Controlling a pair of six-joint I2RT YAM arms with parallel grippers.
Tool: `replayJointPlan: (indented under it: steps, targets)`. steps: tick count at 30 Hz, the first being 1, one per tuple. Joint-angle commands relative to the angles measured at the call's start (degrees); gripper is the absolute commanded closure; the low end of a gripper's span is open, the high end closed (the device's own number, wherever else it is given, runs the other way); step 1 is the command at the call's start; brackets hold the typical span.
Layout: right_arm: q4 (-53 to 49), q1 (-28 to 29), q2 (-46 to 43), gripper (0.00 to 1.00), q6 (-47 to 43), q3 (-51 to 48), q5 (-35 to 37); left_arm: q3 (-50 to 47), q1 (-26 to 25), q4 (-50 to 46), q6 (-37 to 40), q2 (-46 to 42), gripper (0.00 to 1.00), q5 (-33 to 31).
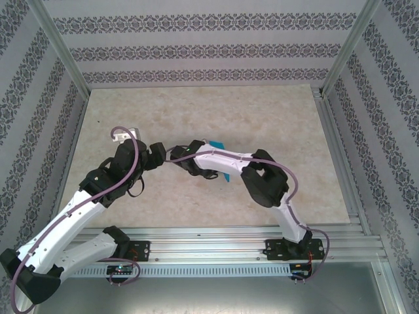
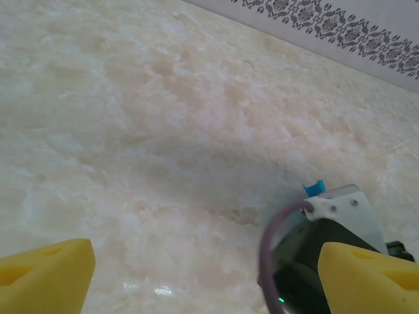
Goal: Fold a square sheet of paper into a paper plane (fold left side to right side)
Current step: Turn over the paper at the center of the table.
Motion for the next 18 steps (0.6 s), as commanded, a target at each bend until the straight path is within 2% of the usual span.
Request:
replayJointPlan:
  steps: [1,4,8,11,13,18]
  targets:
    - [-4.4,0.3,4.2,0.79,-0.4,7.1,-2.0,-1.2,1.2,-2.1,1.3,-0.5,0.10,-0.7]
    - [0.4,0.8,0.4,0.58,-1.8,5.2,-8.2,-1.9,2.0,-1.9,1.4,-0.3,0.10,0.9]
    - [12.3,0.2,-14.4,0.40,-3.6,-6.9,-18.0,-4.4,4.8,1.0,0.9,-0.1,0.10,7.7]
    - [21.3,-2.2,-27.1,0.35,-3.2,-17.7,-25.0,-8.8,6.8,9.0,-0.8,0.7,0.10,17.4]
    - [26.7,-4.9,-34.8,0.35,-2.5,-24.7,-28.7,-11.8,6.9,16.5,-1.7,3.1,0.12,24.3]
    - [41.8,-14.2,-50.8,0.35,-2.0,-41.8,-39.0,-14.1,6.1,35.4,-3.8,16.3,0.16,39.9]
